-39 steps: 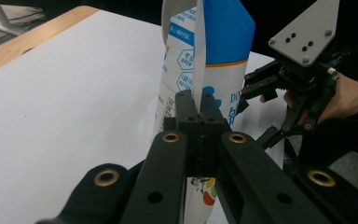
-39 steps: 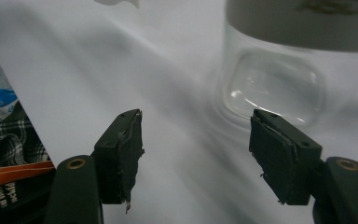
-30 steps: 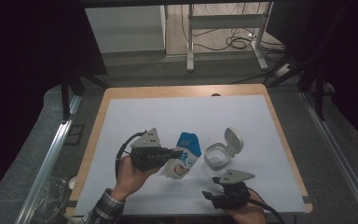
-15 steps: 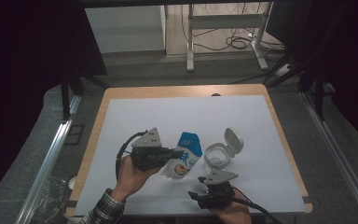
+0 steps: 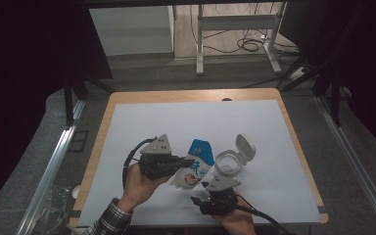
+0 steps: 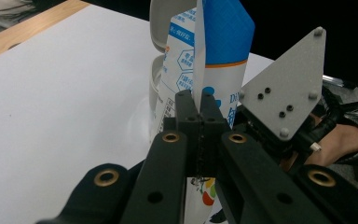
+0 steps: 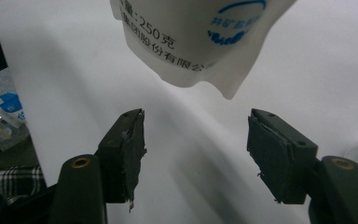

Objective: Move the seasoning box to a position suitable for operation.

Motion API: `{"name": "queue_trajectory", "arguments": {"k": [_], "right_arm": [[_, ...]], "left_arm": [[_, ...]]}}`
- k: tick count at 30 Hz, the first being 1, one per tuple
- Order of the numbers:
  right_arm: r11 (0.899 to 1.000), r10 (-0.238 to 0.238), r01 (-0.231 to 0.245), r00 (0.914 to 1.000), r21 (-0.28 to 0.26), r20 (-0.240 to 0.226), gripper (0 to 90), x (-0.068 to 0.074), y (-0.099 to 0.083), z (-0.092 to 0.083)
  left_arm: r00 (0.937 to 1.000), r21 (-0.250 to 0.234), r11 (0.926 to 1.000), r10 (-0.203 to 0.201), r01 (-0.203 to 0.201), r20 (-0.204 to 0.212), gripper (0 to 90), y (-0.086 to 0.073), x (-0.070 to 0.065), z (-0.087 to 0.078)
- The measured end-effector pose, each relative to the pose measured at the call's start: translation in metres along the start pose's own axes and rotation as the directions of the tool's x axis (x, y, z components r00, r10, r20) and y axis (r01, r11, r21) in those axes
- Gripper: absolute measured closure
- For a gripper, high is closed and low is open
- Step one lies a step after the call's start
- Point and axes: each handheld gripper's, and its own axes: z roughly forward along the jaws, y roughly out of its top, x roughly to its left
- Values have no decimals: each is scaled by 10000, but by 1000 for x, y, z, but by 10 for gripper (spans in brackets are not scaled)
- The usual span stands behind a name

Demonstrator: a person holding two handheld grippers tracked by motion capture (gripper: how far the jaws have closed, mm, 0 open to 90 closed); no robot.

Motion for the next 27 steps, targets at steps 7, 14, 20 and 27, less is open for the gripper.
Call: {"name": "queue_trajectory", "arguments": {"k": [7, 14, 20, 27], "right_arm": [[9997, -236, 238, 9990, -48, 373, 381, 3, 2, 9], [9994, -173, 191, 9979, -285, 622, 382, 5, 4, 14], [9988, -219, 251, 9972, -431, 715, 383, 5, 6, 17], [9980, -286, 337, 9954, -541, 915, 388, 7, 7, 19]], "left_arm": [[10000, 16, 10000, -16, 16, 0, 900, 3, 0, 1], [10000, -13, 10000, -59, 59, 45, 900, 7, -2, -1], [9999, -12, 10000, -89, 89, 118, 900, 11, -4, -2], [9998, 25, 9999, -108, 107, 139, 900, 13, -6, -3]]}}
